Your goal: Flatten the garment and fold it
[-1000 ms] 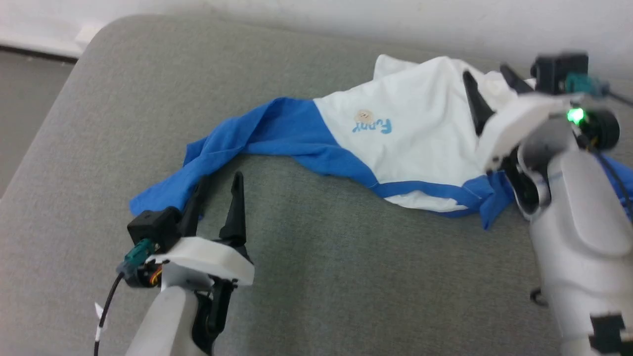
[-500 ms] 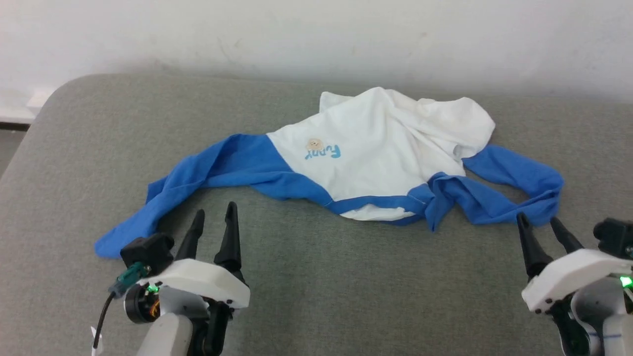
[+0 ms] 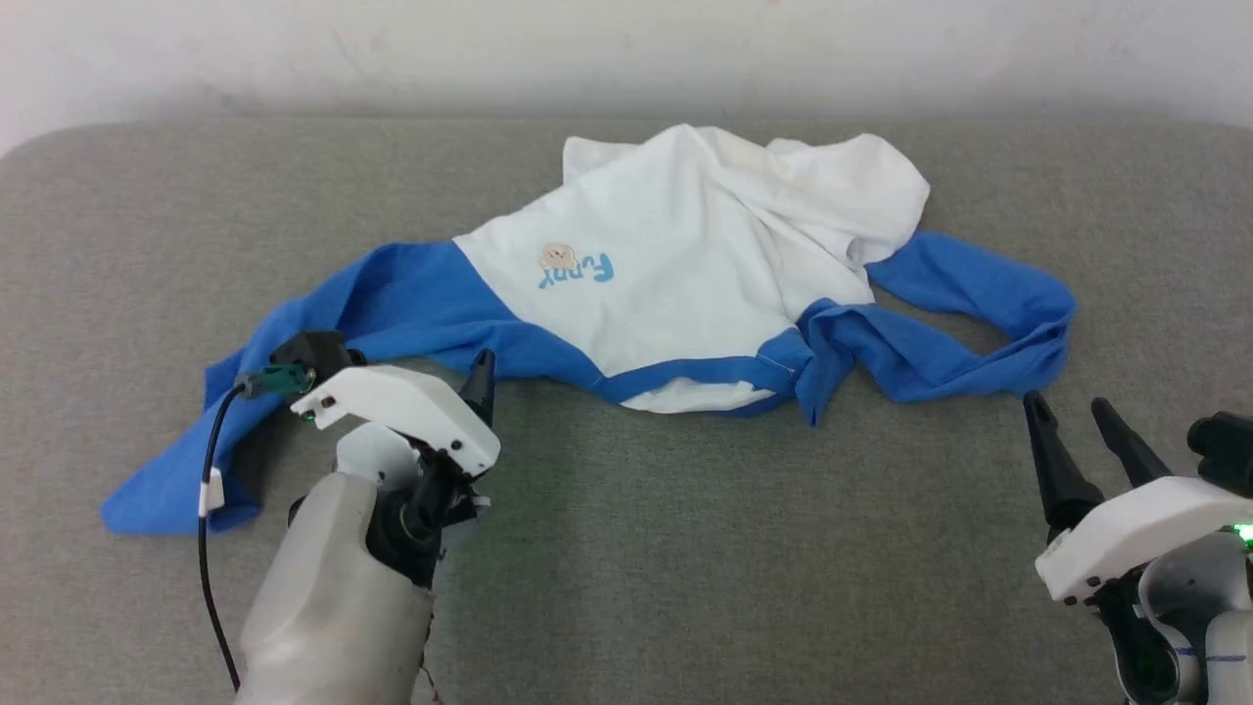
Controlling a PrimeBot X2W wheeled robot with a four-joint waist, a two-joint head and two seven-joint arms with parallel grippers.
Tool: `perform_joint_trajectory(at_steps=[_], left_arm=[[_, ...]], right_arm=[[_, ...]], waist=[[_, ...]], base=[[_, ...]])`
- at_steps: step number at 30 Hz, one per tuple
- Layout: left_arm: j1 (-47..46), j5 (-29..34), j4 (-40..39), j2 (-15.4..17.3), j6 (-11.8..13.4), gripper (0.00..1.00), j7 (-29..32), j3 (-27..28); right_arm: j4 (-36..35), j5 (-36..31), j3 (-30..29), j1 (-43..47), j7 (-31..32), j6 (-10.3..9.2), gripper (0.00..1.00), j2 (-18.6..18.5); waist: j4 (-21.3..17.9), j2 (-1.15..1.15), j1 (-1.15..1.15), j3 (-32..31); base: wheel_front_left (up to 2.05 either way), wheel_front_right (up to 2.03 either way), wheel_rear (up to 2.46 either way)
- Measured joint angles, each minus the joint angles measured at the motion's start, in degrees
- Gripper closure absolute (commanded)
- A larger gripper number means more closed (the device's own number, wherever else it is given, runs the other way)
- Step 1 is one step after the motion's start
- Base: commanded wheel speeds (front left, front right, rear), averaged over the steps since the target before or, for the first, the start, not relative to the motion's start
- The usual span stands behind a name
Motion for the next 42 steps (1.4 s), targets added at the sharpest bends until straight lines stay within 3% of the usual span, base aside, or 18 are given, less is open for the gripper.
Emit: perform_joint_trajectory(at_steps=[4,9,10,11,12,19,26,34,42], left_arm=[[-2.9,-0.8,5.5,0.6,0.6,0.0,1.3,0.9],[-5.9,-0.8,8.9,1.7,-1.2,0.0,0.5,0.8],[-6.2,-0.8,9.4,1.9,-1.7,0.17,0.5,0.6],[-6.5,-0.8,10.0,2.0,-2.1,0.89,0.5,0.5],[-6.6,-0.6,10.5,2.3,-2.2,1.0,0.6,0.1],[-6.2,-0.4,11.7,2.2,-5.6,1.0,-2.3,-1.1],[-2.0,0.1,6.1,1.7,-8.5,1.0,-8.7,-1.6],[2.5,0.8,-4.2,1.8,-8.0,1.0,-11.1,-1.8],[5.1,1.3,-10.2,2.2,-5.9,1.0,-9.3,-2.4]], right_arm=[[-0.5,0.0,0.1,-0.7,-0.1,0.0,0.0,0.0],[-0.8,0.0,0.0,-1.0,-0.3,0.0,0.0,0.0],[-0.8,0.0,0.0,-1.0,-0.4,0.0,0.0,0.0],[-0.8,0.0,-0.1,-1.0,-0.5,0.0,0.0,0.0],[-0.8,0.0,0.0,-1.0,-0.5,0.0,0.0,0.0],[-1.8,0.0,1.8,-1.0,0.5,0.0,0.0,0.0],[-3.6,2.7,9.7,0.3,10.7,0.0,0.0,0.1],[-0.5,0.3,12.8,-7.6,16.4,0.0,0.0,0.0],[10.2,-6.8,16.4,-19.2,21.7,0.0,0.0,0.1]], waist=[[-1.3,0.0,0.0,2.0],[-2.6,0.0,0.0,3.9],[-2.8,0.0,-0.01,4.1],[-2.8,0.0,-0.01,4.3],[-2.8,0.0,0.0,4.4],[-1.2,0.0,0.0,3.9],[1.1,0.0,0.0,3.1],[2.2,0.0,-0.01,3.6],[2.6,0.0,0.0,5.2]], base=[[0.0,0.0,0.0],[0.0,0.0,0.0],[0.0,0.0,0.0],[0.0,0.0,0.0],[0.0,0.0,0.0],[0.0,0.0,0.0],[0.0,0.0,0.0],[0.0,0.0,0.0],[0.0,0.0,0.0]])
